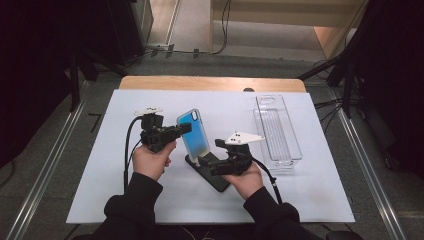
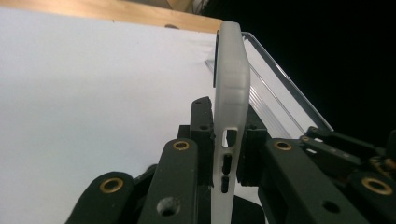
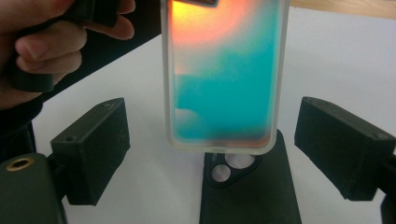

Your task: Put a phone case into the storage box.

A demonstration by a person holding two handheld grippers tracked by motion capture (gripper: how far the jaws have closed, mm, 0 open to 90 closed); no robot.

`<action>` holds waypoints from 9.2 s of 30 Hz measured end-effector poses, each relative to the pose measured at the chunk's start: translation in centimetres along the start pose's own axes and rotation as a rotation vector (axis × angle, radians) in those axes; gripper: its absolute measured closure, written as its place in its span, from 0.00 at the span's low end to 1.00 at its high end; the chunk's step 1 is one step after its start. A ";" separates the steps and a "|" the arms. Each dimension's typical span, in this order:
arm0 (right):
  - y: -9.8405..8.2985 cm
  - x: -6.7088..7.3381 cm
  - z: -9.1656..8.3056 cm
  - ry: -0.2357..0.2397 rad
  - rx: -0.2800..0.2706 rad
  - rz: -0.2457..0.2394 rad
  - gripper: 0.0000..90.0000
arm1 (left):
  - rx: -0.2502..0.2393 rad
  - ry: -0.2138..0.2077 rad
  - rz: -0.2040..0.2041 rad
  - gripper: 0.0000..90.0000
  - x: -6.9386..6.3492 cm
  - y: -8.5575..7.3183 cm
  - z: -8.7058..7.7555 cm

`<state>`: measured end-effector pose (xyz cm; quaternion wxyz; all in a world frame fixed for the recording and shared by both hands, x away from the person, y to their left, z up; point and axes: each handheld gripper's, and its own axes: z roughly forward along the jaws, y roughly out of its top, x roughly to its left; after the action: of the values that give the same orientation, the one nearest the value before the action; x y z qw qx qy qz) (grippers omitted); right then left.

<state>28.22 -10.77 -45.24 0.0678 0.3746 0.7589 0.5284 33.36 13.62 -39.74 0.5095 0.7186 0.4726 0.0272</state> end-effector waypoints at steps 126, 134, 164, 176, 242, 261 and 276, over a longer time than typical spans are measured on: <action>2.6 -3.5 -1.9 -0.115 0.068 0.015 0.17 | 0.264 -0.183 0.339 0.31 1.0 -6.0 -1.3; 2.8 -3.6 -2.2 -0.065 0.084 -0.006 0.17 | 0.301 -0.161 0.348 0.31 2.1 -6.8 -1.9; 5.0 -4.7 -5.8 -0.063 0.073 -0.018 0.17 | 0.310 -0.074 0.285 0.31 3.7 -8.3 -3.8; 5.6 -5.9 -7.4 -0.102 0.037 0.005 0.17 | 0.306 -0.068 0.264 0.31 3.8 -8.3 -4.1; 5.9 -15.8 -9.9 -0.472 -0.038 0.192 0.17 | 0.298 -0.049 0.239 0.31 4.3 -8.6 -4.5; 7.5 -19.5 -7.7 -0.557 -0.006 0.227 0.17 | 0.296 -0.051 0.237 0.31 4.4 -8.5 -4.5; 8.6 -21.6 -5.9 -0.584 0.008 0.259 0.17 | 0.297 -0.054 0.236 0.31 4.5 -8.6 -4.5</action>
<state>44.91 -27.68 -41.66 0.2137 0.6042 0.6553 0.3998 27.92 20.22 -46.07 0.4035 0.8368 0.3700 -0.0030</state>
